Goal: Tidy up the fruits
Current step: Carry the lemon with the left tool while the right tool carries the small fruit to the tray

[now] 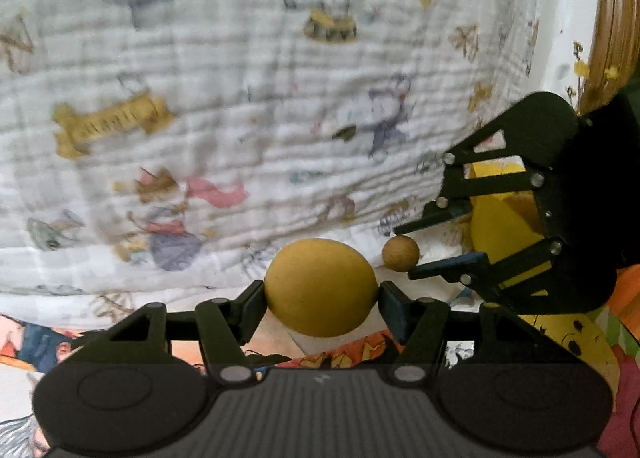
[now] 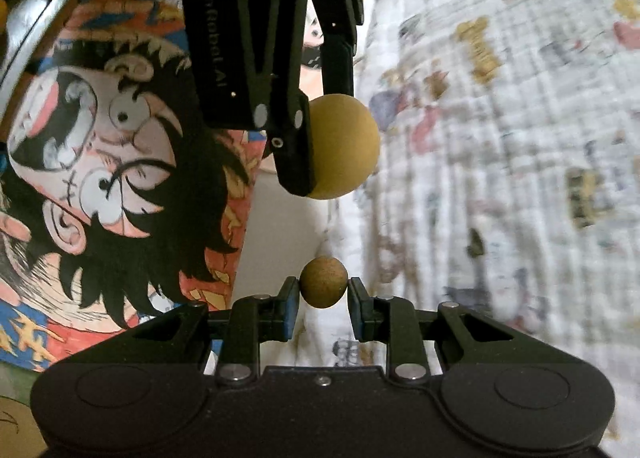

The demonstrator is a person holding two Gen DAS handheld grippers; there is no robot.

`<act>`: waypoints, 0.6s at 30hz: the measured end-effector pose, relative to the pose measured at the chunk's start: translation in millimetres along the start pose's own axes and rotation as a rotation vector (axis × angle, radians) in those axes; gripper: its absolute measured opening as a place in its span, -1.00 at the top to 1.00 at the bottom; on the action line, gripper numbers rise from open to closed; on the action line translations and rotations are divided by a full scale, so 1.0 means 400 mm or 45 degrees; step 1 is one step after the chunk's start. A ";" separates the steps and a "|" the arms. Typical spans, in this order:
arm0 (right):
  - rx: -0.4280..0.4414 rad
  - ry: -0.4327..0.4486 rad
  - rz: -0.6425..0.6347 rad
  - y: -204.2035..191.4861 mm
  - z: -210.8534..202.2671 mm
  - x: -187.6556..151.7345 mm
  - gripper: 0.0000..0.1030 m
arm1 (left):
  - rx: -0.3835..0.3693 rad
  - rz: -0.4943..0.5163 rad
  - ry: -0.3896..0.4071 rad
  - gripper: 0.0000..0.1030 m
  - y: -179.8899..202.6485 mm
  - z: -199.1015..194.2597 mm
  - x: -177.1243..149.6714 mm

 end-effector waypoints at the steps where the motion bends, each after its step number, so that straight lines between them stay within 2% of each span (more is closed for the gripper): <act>1: -0.015 0.003 0.006 -0.008 -0.024 0.010 0.47 | 0.008 0.005 0.011 -0.26 0.003 -0.015 0.005; 9: -0.109 0.061 0.076 -0.028 -0.183 0.042 0.47 | 0.031 -0.001 0.086 -0.26 0.036 -0.149 0.018; 18: -0.151 0.124 0.112 -0.053 -0.275 0.052 0.47 | 0.025 -0.019 0.120 -0.26 0.072 -0.260 -0.009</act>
Point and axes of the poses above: each gripper's, at about its wrist camera, not at the fingertips, and z roughly the way its jaws point, y to its right, x to its top, the point moved 10 cm from there along z, roughly the way its jaws point, and after that the axes turned 3 degrees about -y, right-handed, at the moved point
